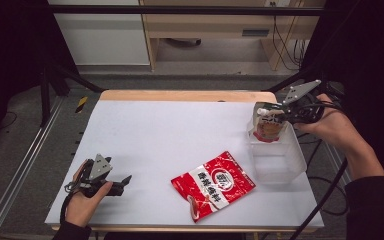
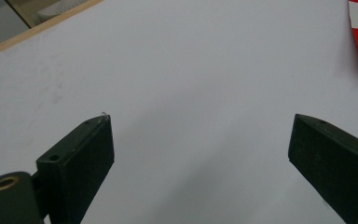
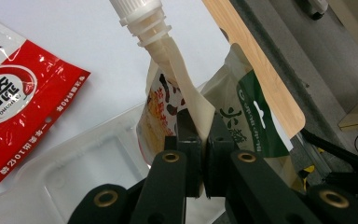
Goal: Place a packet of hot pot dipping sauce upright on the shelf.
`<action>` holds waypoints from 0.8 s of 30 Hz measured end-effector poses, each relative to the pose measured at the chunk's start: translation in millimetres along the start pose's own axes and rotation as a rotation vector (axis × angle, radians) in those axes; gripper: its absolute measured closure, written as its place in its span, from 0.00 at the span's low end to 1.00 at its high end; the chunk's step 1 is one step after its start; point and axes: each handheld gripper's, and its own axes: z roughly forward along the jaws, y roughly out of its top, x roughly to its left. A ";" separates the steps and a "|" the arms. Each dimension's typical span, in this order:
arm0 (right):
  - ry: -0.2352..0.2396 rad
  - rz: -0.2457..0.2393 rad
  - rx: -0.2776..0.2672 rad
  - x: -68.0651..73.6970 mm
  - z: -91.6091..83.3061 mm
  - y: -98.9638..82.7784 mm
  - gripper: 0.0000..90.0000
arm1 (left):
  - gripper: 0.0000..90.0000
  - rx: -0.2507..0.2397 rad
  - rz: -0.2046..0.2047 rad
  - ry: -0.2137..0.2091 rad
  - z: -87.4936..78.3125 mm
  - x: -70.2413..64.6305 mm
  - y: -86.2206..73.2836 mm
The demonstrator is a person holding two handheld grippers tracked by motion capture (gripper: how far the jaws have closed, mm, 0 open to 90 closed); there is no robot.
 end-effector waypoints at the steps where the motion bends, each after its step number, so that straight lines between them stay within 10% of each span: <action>1: -0.002 0.002 0.002 0.0 1.2 -0.7 0.98 | 0.07 0.000 0.000 0.000 0.0 0.0 0.0; 24: 0.031 0.039 0.041 2.4 30.3 -20.4 0.97 | 0.07 0.001 0.001 -0.003 -0.1 0.0 0.0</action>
